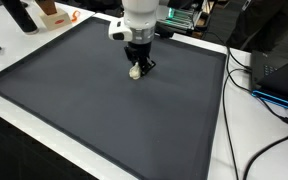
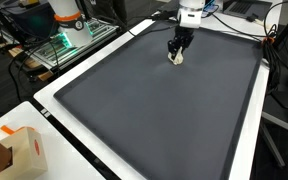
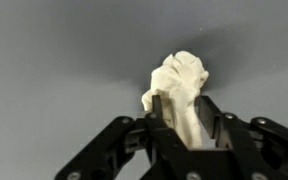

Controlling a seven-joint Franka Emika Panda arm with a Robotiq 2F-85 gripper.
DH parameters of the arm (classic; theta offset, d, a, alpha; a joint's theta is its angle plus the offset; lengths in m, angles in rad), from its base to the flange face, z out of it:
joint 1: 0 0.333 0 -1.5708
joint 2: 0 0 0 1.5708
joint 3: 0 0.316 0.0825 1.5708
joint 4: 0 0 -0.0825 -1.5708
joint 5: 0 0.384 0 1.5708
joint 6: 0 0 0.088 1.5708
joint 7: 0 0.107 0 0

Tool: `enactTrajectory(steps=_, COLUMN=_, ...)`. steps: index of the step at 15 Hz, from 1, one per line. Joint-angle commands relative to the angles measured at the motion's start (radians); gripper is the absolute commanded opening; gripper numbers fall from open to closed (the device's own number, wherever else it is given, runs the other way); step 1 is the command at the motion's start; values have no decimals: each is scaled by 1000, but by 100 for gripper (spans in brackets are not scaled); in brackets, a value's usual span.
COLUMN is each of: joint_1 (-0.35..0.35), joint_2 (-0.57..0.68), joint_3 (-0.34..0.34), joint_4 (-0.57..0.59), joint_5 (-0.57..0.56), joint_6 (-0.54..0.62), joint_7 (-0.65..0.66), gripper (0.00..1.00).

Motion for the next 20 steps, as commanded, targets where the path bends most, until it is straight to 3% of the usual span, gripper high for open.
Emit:
enactTrajectory(steps=1, joint_1=5, joint_2=7, joint_3=-4, joint_4=8, joint_5=-15, joint_6=-6, joint_7=12, gripper=75)
enactTrajectory(steps=4, joint_1=-6, joint_2=7, joint_3=8, joint_4=9, joint_5=4, joint_6=-12, joint_7=-7, gripper=97)
enactTrajectory(steps=5, joint_1=-7, joint_2=6, joint_3=8, joint_4=8, joint_5=5, joint_6=-9, joint_7=-9, gripper=100)
enactTrajectory(steps=14, joint_1=-35, joint_2=-115, joint_3=35, joint_4=-55, joint_5=35, joint_6=-7, joint_7=-100, gripper=100)
enactTrajectory(steps=16, joint_1=-67, joint_2=-167, joint_3=60, joint_4=-85, joint_5=92, joint_6=14, joint_7=-164, gripper=100)
enactTrajectory(steps=20, joint_1=-159, joint_2=-266, joint_3=120, joint_4=-152, joint_5=320, joint_6=48, joint_7=-345, gripper=100)
